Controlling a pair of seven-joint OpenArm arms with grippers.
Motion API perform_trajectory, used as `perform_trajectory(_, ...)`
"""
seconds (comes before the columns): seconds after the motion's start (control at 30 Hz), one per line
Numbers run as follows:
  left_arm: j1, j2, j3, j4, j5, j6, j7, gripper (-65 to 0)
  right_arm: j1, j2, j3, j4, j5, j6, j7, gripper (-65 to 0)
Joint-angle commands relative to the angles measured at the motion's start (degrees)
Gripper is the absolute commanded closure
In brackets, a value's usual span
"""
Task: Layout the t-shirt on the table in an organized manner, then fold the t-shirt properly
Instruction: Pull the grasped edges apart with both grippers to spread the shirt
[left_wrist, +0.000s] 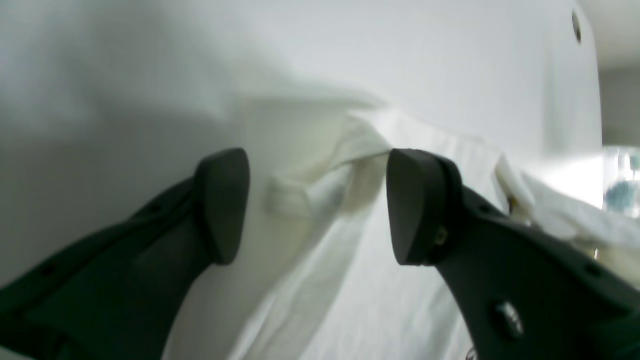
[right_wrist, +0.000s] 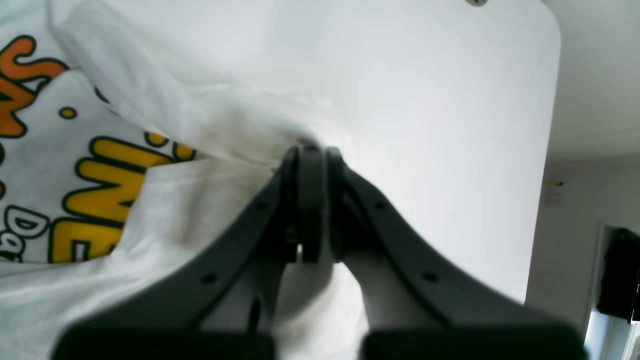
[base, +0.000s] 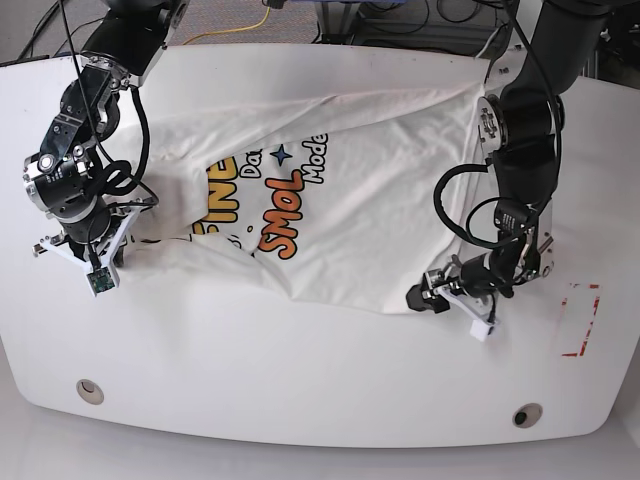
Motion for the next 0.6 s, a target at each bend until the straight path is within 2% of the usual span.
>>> perform_trajectory(0.0, -2.05, -0.59, 0.61, 0.88, -1.21, -0.08, -0.11, -40.4, 1.24, 0.72, 0.17, 0.96, 0.41, -0.1, 1.03, 0.0)
perform_trajectory(0.33, -1.79, 0.29, 0.88, 0.97, -1.13, -0.08, 1.47, -38.5, 1.24, 0.63, 0.17, 0.96, 0.49, -0.1, 1.03, 0.0)
perform_trajectory(0.4, -1.44, 0.29, 0.97, 0.97, -1.13, -0.08, 1.56, -33.6, 1.24, 0.63, 0.17, 0.96, 0.49, -0.1, 1.03, 0.0)
perform_trajectory(0.5, -1.35, 0.29, 0.97, 0.97, -1.13, -0.08, 1.56, -20.8, 1.24, 0.63, 0.17, 0.96, 0.49, -0.1, 1.03, 0.0)
perform_trajectory(0.57, -1.35, 0.29, 0.97, 0.97, -1.13, 0.01, 1.56, -15.0, 1.24, 0.63, 0.17, 0.96, 0.49, -0.1, 1.03, 0.0)
